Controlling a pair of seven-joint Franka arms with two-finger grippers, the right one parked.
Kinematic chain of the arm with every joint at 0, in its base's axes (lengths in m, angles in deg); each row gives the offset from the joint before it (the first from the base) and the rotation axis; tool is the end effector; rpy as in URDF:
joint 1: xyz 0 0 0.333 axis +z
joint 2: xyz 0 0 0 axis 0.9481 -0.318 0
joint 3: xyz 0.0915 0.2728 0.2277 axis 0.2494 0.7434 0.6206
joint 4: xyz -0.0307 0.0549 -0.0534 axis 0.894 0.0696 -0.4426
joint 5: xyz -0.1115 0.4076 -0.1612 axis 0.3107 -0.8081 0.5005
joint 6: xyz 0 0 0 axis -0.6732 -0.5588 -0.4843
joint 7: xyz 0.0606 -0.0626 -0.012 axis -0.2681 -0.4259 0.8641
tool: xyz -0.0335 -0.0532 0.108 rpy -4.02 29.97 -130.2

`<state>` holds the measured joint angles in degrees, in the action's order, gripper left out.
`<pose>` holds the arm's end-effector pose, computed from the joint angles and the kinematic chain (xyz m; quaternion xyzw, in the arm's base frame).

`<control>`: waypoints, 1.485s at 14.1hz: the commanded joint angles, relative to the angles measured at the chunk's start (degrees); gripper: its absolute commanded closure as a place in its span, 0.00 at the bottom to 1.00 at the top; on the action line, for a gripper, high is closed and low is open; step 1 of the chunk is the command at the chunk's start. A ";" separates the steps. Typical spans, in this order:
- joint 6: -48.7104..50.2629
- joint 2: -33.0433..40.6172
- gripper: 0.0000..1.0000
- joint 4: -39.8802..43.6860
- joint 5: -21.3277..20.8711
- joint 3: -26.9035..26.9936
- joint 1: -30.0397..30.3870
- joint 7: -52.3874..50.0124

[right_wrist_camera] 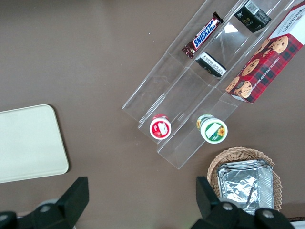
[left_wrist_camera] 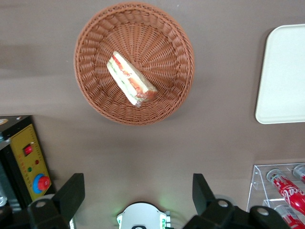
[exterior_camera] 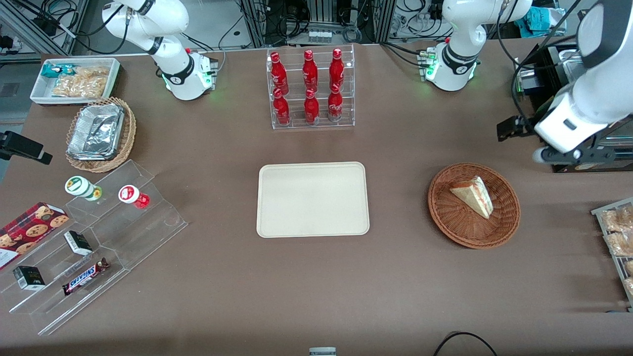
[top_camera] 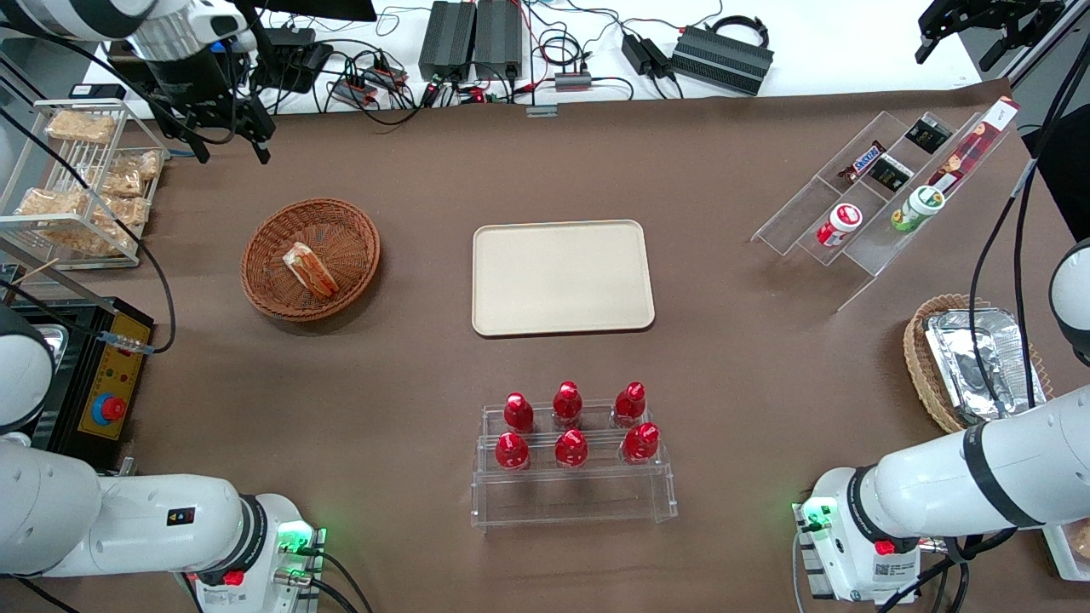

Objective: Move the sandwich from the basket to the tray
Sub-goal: 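Move the left gripper over the sandwich in the wicker basket, then lower the open left gripper around the sandwich and close it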

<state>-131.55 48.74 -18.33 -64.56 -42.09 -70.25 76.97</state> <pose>0.6055 -0.0680 0.5658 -0.9929 0.0205 0.1174 0.0058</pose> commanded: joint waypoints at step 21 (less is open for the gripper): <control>-29.59 -6.50 0.00 -19.95 -0.12 1.93 0.29 -46.97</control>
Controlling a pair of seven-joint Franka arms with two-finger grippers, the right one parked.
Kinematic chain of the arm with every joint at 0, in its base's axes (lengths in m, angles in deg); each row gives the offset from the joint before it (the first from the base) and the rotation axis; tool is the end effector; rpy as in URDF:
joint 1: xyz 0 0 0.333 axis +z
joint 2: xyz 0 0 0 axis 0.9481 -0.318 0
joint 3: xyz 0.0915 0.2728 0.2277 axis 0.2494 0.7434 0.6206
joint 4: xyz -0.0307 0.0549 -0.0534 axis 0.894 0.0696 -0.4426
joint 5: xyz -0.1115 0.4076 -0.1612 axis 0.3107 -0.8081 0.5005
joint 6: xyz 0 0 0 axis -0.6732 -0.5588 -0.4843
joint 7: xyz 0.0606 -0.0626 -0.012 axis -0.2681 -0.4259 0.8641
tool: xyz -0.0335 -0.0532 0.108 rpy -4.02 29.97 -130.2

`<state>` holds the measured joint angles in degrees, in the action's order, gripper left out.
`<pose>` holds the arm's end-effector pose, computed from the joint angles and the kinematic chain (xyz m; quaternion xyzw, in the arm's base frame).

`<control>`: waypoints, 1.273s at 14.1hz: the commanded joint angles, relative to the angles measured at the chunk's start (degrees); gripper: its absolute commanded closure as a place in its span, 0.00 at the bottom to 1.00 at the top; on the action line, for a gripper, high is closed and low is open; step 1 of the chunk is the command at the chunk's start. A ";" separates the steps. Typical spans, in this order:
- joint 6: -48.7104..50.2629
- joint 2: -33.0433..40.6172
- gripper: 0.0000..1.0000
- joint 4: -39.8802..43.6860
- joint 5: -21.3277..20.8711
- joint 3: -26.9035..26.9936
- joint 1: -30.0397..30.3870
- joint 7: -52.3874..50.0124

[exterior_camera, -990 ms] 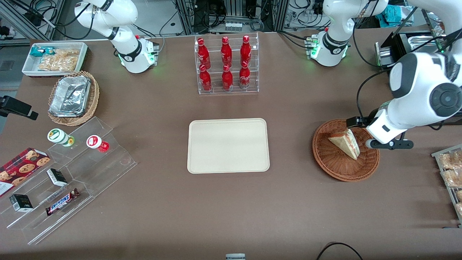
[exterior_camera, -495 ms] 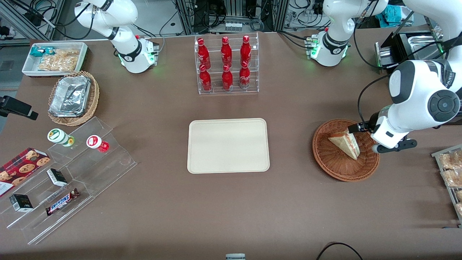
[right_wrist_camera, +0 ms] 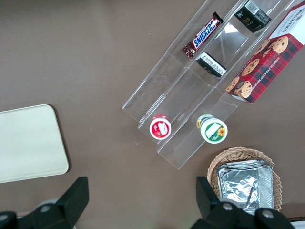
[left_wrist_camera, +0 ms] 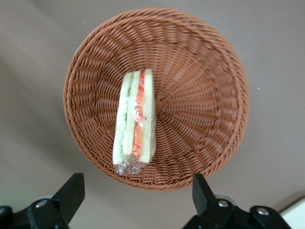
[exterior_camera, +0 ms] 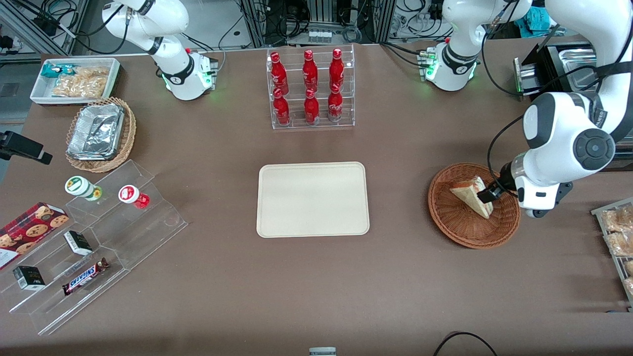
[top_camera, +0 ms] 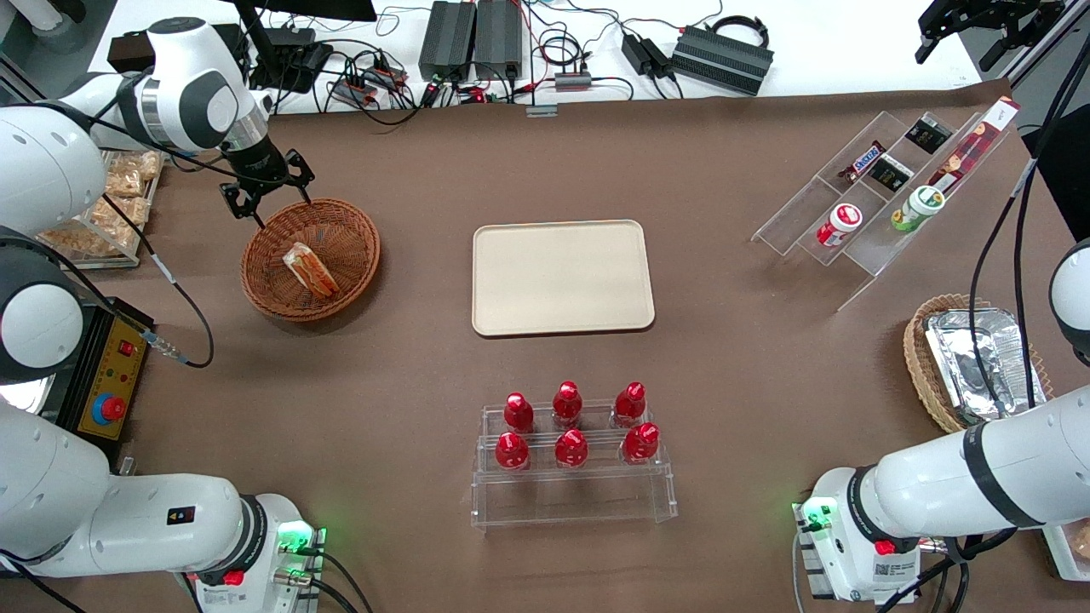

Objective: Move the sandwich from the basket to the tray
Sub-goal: 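Lower the open left gripper around the sandwich and close it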

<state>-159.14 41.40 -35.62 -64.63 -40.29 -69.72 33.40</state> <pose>0.6245 -0.0444 0.3638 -0.9245 -0.3700 0.0867 0.0309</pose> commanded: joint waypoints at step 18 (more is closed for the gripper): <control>-20.14 -2.78 0.92 -13.05 -0.31 0.12 -0.15 -10.87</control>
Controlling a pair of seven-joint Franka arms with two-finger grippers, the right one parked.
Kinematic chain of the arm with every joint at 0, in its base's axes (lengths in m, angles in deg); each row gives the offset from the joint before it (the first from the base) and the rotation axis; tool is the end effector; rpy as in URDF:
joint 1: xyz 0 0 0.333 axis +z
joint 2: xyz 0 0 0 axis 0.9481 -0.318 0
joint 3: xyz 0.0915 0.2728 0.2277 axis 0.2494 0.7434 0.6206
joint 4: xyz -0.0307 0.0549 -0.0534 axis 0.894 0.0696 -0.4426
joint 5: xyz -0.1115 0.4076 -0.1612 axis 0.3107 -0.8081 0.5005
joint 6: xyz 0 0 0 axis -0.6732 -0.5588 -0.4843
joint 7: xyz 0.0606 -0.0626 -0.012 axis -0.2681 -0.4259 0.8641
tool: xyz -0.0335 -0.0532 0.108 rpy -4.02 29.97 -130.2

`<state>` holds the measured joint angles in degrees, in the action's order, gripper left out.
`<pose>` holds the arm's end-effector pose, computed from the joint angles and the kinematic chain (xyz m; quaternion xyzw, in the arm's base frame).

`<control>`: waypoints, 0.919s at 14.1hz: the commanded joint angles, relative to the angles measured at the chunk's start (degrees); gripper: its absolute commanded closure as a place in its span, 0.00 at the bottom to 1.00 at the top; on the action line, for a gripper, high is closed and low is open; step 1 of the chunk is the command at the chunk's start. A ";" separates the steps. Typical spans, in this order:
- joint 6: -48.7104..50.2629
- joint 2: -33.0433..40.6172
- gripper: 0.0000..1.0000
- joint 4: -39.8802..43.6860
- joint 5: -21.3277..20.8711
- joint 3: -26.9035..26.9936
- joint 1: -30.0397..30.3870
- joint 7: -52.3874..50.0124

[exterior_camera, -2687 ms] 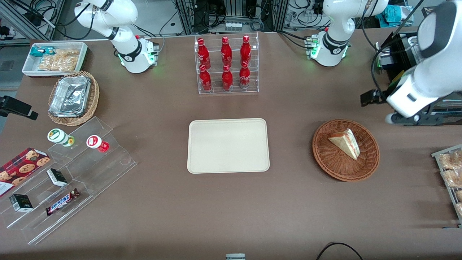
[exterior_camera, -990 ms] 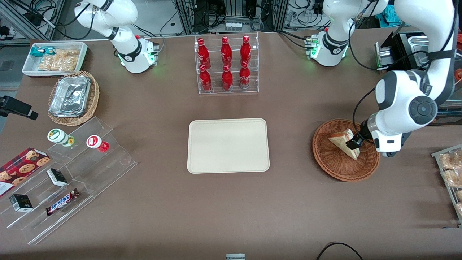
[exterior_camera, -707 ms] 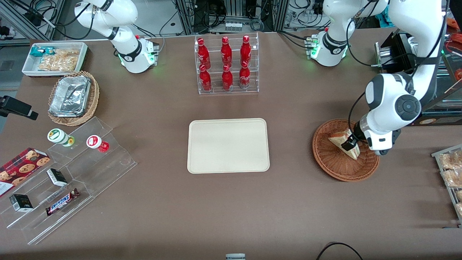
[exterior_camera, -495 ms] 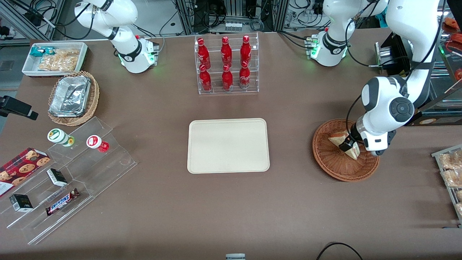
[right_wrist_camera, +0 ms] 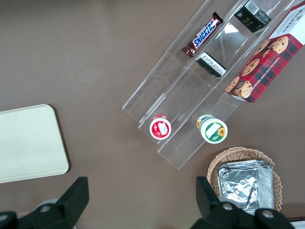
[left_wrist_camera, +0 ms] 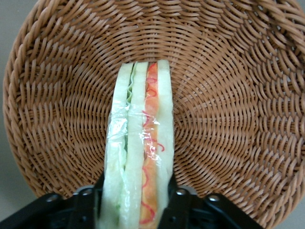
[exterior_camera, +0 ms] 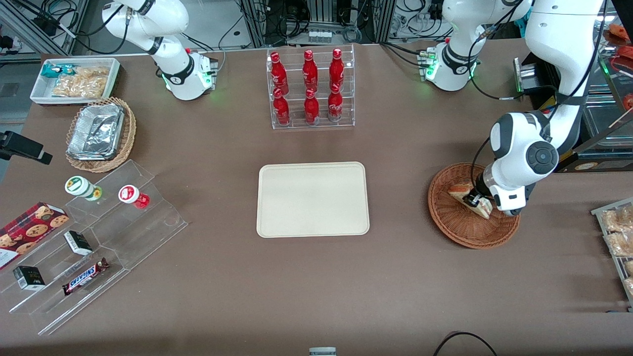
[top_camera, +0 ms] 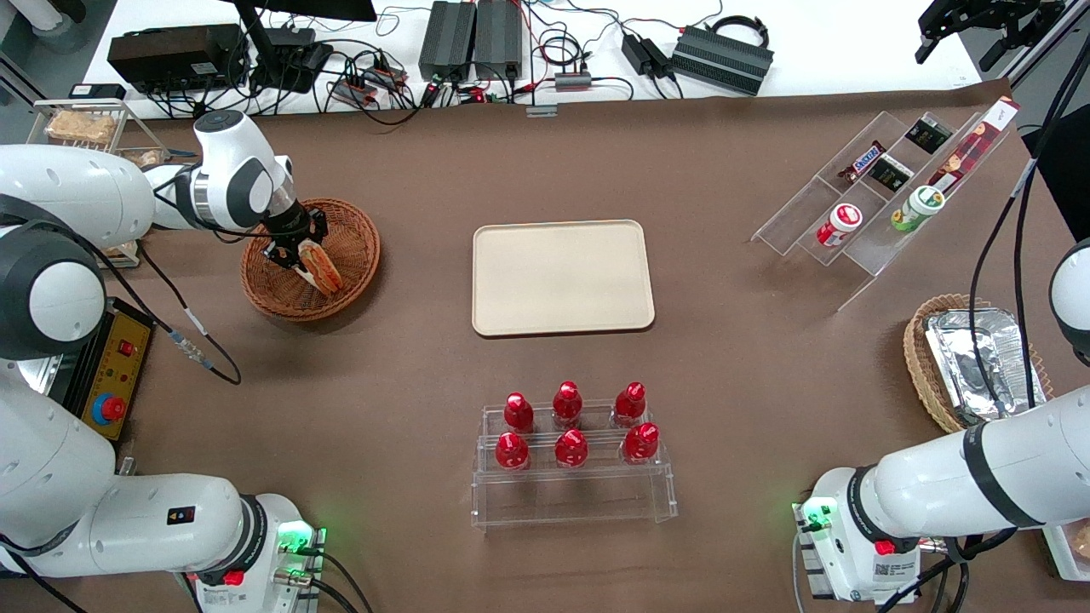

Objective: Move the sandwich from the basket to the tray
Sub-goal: 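Lower the open left gripper around the sandwich and close it, then lift the sandwich and carry it over the cream tray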

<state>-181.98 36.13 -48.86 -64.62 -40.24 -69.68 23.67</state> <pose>0.5884 -0.0429 0.2314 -0.8911 -0.4503 0.0535 0.0149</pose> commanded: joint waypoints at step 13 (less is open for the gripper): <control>25.75 -12.67 0.94 34.26 -0.06 -3.36 -24.77 10.70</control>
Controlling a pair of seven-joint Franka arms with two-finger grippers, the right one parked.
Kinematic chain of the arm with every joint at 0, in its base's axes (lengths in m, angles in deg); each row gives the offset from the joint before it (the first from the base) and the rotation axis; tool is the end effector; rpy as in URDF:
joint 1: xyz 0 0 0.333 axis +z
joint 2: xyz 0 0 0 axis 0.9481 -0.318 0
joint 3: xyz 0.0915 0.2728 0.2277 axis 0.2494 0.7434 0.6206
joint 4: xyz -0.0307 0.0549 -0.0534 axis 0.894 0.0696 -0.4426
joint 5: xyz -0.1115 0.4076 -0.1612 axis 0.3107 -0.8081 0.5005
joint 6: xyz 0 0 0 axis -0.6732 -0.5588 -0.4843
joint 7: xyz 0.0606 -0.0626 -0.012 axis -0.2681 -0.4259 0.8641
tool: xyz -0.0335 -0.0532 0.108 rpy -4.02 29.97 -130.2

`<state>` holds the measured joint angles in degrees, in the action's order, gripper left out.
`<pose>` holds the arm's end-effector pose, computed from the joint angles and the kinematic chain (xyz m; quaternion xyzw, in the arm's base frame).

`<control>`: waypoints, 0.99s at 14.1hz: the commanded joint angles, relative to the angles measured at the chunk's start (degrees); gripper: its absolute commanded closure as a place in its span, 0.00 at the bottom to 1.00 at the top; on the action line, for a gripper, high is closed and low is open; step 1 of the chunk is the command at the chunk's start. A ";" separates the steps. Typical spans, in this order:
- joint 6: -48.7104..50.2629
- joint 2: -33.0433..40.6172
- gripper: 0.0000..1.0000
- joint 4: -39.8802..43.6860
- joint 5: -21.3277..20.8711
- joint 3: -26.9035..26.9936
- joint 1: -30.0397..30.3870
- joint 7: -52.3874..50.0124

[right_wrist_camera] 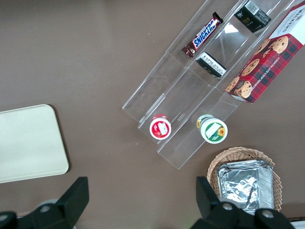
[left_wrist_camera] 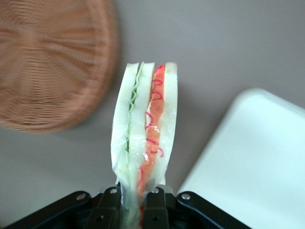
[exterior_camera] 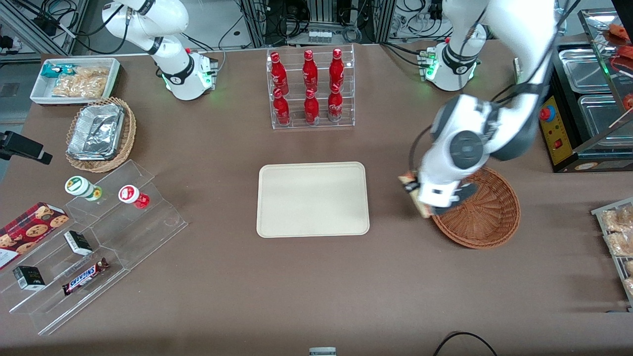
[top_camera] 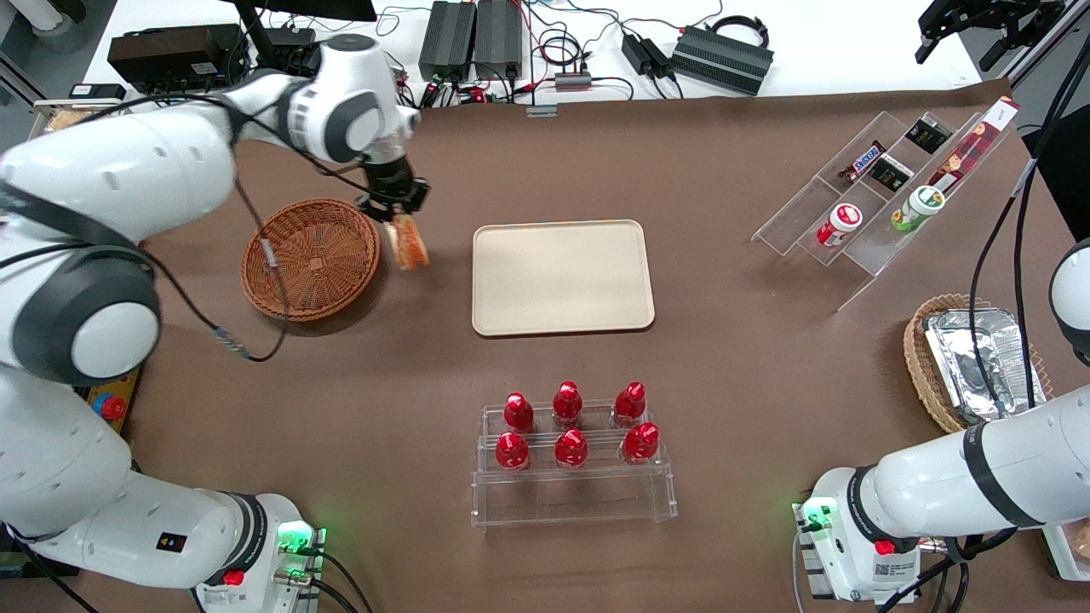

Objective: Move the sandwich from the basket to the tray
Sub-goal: 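Lift the sandwich and carry it over the cream tray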

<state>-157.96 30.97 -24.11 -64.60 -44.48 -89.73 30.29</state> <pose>0.6102 -0.3207 0.3423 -0.9757 -0.1973 0.0902 0.0323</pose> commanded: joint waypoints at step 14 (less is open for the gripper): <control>-2.31 -31.18 0.98 33.45 0.54 0.89 -23.91 -0.29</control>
<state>-161.15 0.70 6.90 -64.59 -44.43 -113.29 30.80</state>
